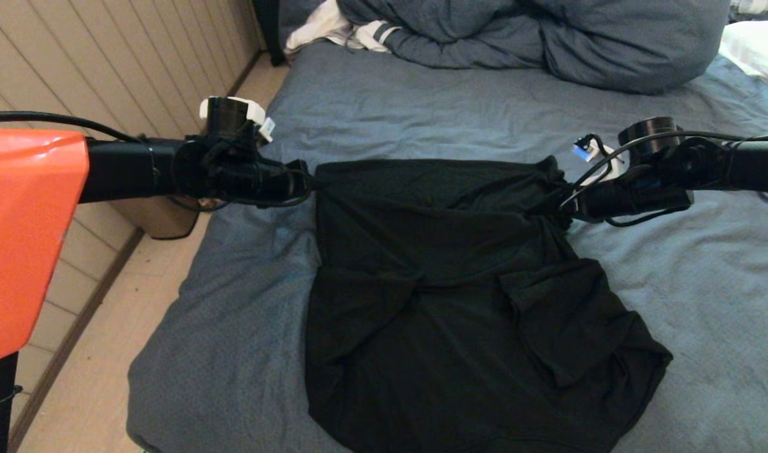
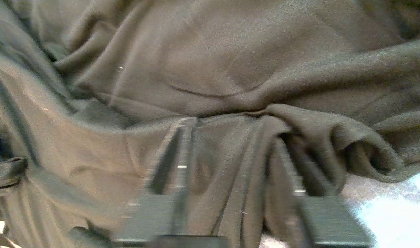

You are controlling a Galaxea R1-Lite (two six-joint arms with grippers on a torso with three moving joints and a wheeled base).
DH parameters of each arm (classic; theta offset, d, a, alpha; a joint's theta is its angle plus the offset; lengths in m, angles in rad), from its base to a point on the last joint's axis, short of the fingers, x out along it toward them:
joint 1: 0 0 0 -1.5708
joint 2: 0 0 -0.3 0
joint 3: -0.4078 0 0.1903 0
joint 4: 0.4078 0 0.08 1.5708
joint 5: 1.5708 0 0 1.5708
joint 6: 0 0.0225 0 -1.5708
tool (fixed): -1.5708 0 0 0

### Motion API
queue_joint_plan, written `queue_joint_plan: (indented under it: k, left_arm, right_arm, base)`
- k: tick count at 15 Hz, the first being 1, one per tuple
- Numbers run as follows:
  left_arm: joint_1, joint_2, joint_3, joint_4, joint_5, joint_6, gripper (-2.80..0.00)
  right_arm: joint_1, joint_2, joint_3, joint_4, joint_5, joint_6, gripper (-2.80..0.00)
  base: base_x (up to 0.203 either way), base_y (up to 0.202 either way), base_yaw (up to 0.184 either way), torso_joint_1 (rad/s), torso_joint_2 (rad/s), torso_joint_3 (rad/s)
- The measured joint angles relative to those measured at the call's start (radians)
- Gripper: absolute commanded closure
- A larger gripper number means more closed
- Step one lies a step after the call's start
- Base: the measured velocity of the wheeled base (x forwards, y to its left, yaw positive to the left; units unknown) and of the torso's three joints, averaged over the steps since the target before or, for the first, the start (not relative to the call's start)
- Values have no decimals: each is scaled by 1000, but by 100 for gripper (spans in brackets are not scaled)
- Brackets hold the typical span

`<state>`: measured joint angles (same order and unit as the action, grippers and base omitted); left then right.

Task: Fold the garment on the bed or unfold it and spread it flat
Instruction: Fold the black T-shirt

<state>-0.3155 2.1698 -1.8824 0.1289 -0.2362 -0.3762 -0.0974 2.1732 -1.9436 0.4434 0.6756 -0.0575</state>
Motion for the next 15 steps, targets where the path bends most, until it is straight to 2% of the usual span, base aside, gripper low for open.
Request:
queue_joint_plan:
  k: [4, 8, 9, 13, 15]
  left_arm:
    - [1, -86, 58, 32, -1, 0, -280]
    - [1, -251, 251, 30, 0, 13, -280]
    - [1, -301, 318, 29, 2, 15, -280]
    - [-16, -479, 588, 28, 8, 18, -280]
    - [-76, -530, 682, 28, 12, 18, -280]
  right_arm:
    - [-4, -55, 47, 1, 0, -1, -280]
    - [-30, -179, 172, -2, 4, -6, -280]
    - [-44, -218, 212, -2, 4, -3, 0]
    - [-94, -383, 426, -3, 2, 25, 0]
    - [-115, -462, 562, -7, 8, 35, 0]
  base:
    - [0, 0, 0, 0, 0, 0]
    - [0, 0, 0, 0, 0, 0]
    - [0, 0, 0, 0, 0, 0]
    - [0, 0, 0, 0, 0, 0]
    - [0, 0, 0, 0, 0, 0]
